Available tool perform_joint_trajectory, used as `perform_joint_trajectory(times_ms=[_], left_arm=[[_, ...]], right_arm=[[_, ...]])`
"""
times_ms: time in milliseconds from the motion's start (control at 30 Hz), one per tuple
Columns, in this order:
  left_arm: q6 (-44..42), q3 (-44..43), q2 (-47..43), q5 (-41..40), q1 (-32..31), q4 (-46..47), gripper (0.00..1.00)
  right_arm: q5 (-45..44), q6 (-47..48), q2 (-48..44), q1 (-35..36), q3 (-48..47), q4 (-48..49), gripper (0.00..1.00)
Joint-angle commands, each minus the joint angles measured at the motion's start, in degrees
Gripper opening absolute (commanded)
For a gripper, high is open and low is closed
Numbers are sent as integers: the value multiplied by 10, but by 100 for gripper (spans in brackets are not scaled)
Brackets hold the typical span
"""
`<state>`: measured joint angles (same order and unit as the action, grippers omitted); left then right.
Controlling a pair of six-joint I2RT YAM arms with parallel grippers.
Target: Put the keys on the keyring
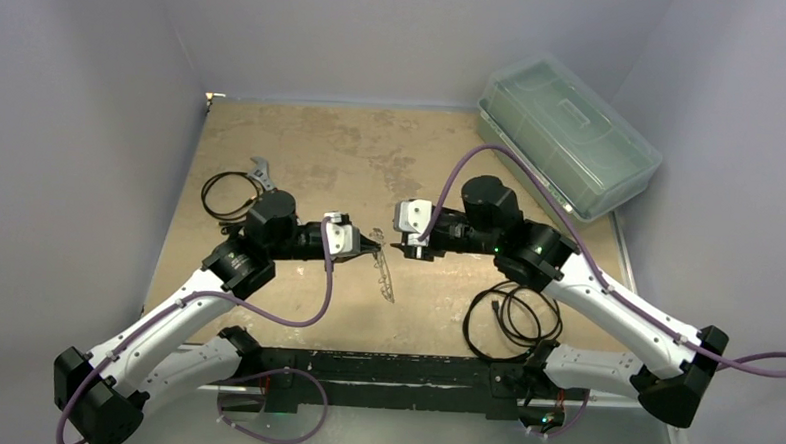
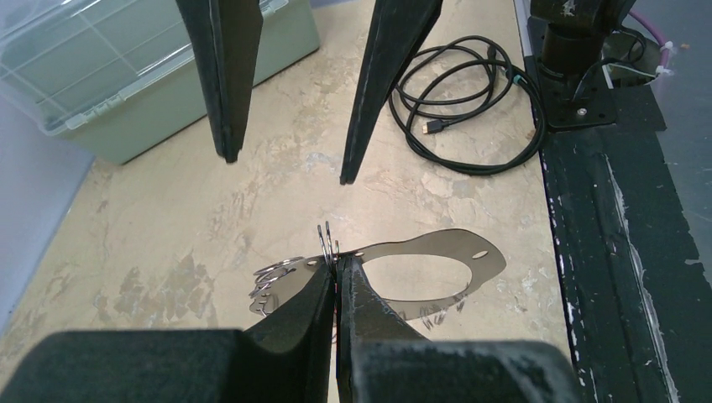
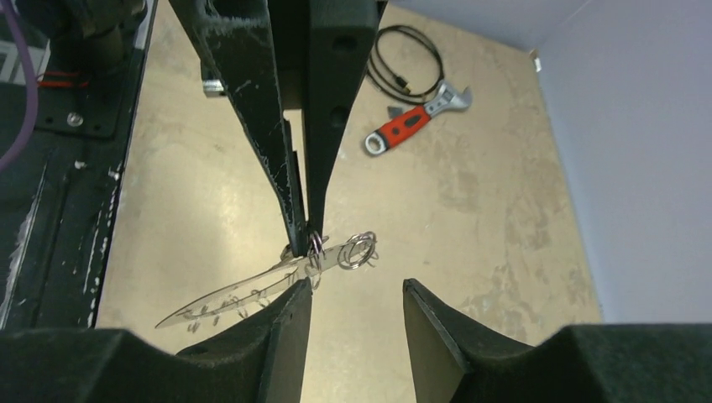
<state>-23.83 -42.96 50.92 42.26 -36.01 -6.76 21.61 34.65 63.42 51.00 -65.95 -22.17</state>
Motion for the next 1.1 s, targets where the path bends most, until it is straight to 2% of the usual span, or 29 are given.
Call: perform_joint_trajectory(times_ms=[0,533,767,1067], left_arm=[[-5,-17,-3,20,2,18,0],[10,-6,-5,28,2,37,0],[13,-4,-7,32,2,40,0],[15,-2,-8,39,1,43,0]], right_arm=[[15,28,20,1,-43,-35,47],[85,23,56,1,-73,-45,36],[97,18,66,2,-73,-49,33],[96,16,76,4,-70,-41,24]])
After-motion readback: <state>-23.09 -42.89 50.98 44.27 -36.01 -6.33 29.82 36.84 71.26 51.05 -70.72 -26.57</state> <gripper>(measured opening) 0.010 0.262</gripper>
